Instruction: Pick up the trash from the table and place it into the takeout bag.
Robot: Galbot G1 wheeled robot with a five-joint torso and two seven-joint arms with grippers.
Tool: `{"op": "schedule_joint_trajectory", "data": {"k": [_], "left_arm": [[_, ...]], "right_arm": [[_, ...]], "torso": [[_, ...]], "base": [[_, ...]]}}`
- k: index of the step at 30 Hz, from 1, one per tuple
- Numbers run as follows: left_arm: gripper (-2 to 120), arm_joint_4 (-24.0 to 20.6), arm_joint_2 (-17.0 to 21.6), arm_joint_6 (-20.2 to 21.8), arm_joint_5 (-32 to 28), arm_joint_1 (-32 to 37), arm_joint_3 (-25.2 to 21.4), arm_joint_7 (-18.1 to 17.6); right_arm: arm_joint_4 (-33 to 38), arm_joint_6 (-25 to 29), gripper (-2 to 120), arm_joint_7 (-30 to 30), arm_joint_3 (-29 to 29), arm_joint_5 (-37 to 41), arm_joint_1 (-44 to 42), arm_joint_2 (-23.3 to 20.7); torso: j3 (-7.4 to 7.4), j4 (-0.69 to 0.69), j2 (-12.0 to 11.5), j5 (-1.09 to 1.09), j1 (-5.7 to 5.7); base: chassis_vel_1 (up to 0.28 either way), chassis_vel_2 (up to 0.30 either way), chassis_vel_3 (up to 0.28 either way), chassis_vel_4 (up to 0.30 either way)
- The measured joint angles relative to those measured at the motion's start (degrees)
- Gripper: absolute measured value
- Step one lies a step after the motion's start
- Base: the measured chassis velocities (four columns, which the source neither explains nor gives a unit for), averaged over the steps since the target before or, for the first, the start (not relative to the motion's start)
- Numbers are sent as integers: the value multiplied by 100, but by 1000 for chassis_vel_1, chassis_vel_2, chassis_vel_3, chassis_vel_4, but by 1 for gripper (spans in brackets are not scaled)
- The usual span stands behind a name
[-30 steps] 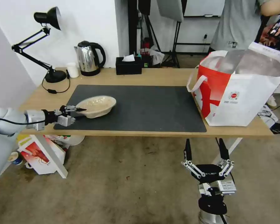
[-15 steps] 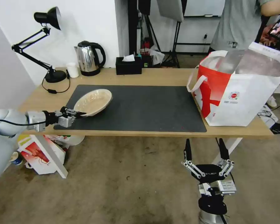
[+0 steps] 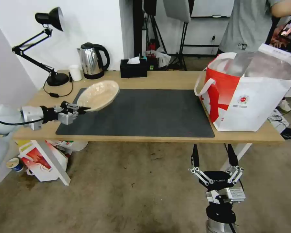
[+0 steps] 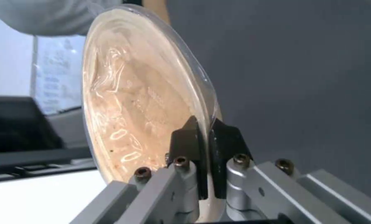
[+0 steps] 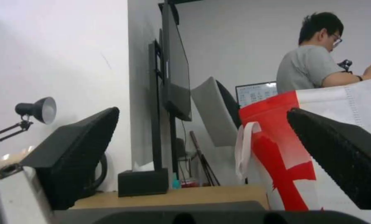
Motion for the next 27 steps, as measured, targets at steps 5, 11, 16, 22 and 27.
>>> {"op": "schedule_joint_trajectory", "data": {"k": [5, 11, 16, 22, 27], "left_arm": [[1, -114, 135, 22, -398, -473, 284, -28], [1, 82, 270, 21, -1252, -1464, 1376, -105], [1, 328, 165, 155, -1596, -2683, 2421, -162], [1, 673, -154, 251, -1683, -3731, 3432, -162], [1, 963, -480, 282, -1793, -4399, 4105, -151]], "right_arm": [[0, 0, 100, 0, 0, 0, 0, 0], [0, 0, 100, 0, 0, 0, 0, 0], [0, 0, 100, 0, 0, 0, 0, 0], [0, 0, 100, 0, 0, 0, 0, -1], [0, 0, 100, 0, 0, 0, 0, 0]], "torso": [[0, 1, 0, 0, 0], [1, -1, 0, 0, 0], [0, 0, 0, 1, 0], [1, -1, -1, -1, 0], [1, 0, 0, 1, 0]], "base": [[0, 0, 0, 0], [0, 0, 0, 0], [0, 0, 0, 0], [0, 0, 0, 0], [0, 0, 0, 0]]}}
